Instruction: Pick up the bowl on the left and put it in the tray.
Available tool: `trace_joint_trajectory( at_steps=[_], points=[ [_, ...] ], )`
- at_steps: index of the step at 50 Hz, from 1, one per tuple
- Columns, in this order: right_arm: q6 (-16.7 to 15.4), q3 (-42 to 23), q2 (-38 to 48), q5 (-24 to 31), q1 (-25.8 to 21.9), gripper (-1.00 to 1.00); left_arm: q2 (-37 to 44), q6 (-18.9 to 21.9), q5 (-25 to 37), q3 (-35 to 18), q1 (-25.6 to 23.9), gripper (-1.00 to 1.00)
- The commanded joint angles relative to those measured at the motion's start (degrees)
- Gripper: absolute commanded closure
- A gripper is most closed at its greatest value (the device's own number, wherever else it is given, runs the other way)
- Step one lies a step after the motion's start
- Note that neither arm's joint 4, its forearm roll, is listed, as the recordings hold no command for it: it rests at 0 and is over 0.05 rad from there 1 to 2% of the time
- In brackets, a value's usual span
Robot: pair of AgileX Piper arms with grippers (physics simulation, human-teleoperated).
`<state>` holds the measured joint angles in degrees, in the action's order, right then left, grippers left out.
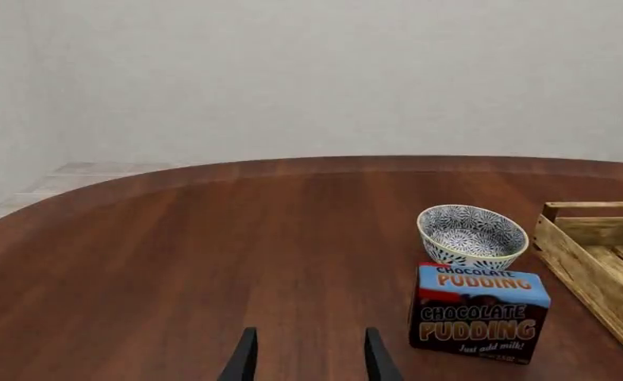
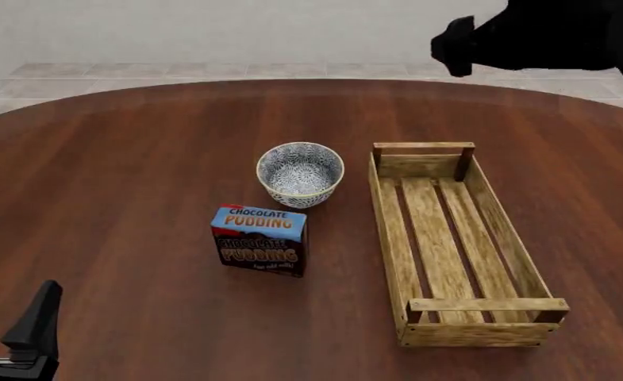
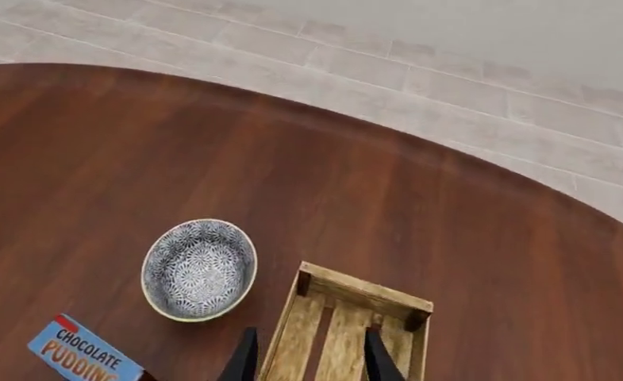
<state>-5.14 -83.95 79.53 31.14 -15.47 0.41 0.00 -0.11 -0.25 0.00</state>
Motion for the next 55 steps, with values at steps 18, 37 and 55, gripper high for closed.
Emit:
trace_joint_trajectory(
  at_steps=[18,37,55],
  points=[
    [-5.0,-19.5,19.5,8.4,-3.5,-1.00,0.0,0.0,0.0,0.0,0.0,-1.00],
    [-1.2,-34.3,33.4,16.8,-3.6,-1.00,0.0,0.0,0.0,0.0,0.0,-1.00],
    [2.2,-73.8,59.6,38.7,-3.9,-1.00,0.0,0.0,0.0,0.0,0.0,-1.00]
  ],
)
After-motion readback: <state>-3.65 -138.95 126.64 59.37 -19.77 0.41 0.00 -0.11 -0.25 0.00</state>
